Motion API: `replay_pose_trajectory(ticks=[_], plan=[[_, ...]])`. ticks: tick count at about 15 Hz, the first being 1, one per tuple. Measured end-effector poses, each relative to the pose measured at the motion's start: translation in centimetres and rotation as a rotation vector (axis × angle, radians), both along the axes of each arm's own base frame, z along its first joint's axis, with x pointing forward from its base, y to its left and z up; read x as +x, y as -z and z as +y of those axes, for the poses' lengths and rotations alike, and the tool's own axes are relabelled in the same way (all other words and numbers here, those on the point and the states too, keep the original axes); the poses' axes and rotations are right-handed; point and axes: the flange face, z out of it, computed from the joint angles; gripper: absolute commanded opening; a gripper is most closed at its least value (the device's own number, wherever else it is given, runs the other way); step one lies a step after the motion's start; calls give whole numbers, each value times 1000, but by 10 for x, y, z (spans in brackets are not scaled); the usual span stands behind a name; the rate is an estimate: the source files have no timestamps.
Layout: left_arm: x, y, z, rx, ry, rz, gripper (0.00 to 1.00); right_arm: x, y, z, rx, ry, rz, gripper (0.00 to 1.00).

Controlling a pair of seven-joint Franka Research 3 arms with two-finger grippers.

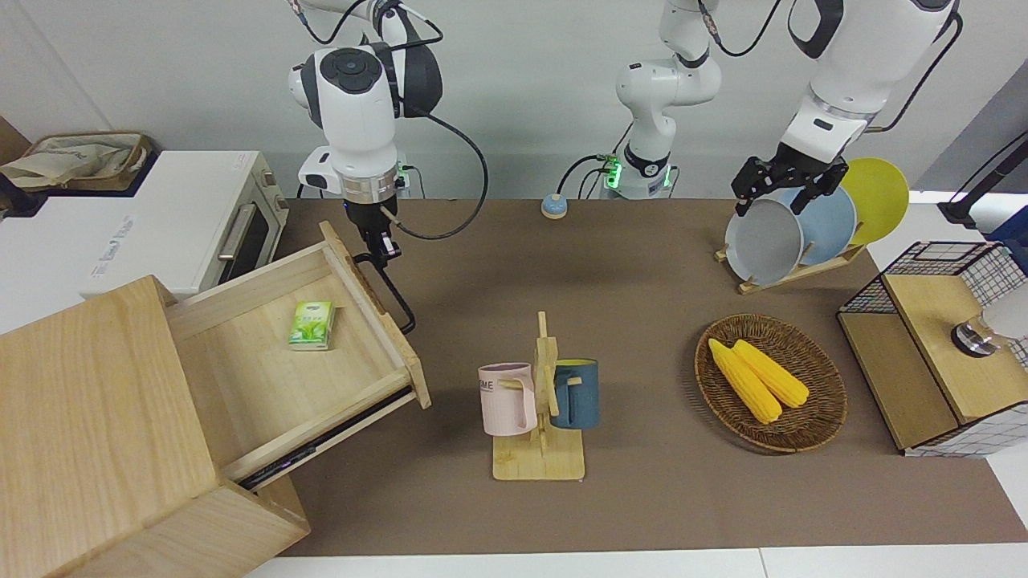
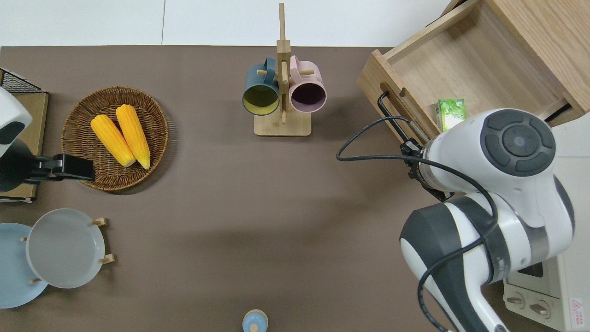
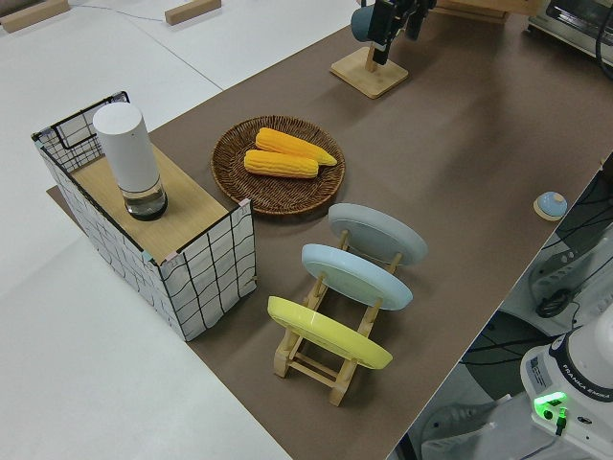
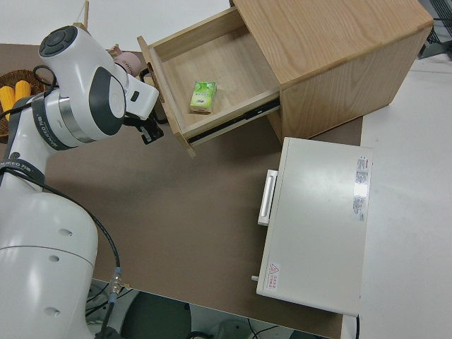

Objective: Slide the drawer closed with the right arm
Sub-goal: 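Push the wooden drawer fully shut with the right arm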

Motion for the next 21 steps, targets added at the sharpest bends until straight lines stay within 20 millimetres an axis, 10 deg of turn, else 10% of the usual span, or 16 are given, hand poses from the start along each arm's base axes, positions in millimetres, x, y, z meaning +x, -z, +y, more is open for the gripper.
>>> replay_pose_trajectory(ticks=[21], plan=[[0, 0, 0, 0, 0, 0, 998, 50, -14, -129, -44, 33, -112, 0]])
